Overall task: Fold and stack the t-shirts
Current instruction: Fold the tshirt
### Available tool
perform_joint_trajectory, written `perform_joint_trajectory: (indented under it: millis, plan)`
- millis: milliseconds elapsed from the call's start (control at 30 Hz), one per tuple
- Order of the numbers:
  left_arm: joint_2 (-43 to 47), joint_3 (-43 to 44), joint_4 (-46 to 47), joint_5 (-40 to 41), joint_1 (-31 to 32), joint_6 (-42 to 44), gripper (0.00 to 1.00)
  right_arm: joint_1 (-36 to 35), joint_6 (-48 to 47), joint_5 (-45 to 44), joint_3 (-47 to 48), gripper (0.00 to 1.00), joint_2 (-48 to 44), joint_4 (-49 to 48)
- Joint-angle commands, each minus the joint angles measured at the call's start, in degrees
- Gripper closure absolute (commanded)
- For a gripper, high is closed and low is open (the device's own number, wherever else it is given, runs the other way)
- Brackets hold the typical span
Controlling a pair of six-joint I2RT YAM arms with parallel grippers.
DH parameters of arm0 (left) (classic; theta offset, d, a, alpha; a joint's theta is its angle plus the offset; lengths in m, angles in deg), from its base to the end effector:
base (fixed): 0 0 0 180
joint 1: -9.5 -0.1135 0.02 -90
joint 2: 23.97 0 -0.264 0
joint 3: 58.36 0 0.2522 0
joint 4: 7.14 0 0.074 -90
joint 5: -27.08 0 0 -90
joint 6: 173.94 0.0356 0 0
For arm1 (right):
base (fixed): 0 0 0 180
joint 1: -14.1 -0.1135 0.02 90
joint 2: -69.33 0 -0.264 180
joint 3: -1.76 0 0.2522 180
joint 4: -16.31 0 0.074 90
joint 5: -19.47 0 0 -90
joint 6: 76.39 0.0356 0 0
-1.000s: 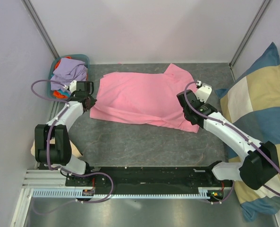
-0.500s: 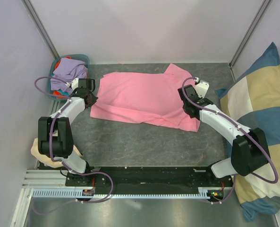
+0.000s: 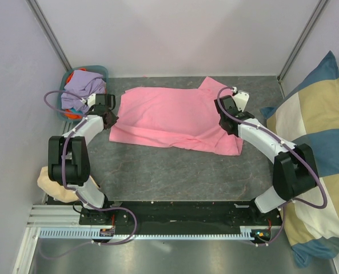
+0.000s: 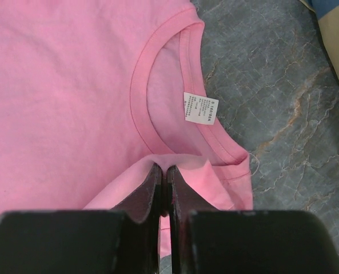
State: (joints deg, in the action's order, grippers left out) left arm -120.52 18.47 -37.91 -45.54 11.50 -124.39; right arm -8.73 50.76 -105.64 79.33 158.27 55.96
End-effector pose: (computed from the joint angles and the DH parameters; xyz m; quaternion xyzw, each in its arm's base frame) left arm 0.3564 -0.0018 0.2074 -0.3546 0.8616 0.0116 0.3629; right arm 0.3095 0.1081 0.2476 0.2119 0.8792 -0.0873 0.4176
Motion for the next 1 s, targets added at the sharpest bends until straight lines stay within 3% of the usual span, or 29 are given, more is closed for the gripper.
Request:
perform_joint_trajectory:
  millis: [0, 967]
  plan:
    - [-1.18, 2.59, 2.16, 0.19, -0.33, 2.21, 0.98, 0.77, -2.25, 0.39, 4.03, 1.00, 1.57, -2.16]
    - [-4.96, 3.90, 2.34, 0.19, -0.33, 2.48, 0.98, 3.58, -5.94, 2.50, 13.00, 1.00, 11.42, -4.00]
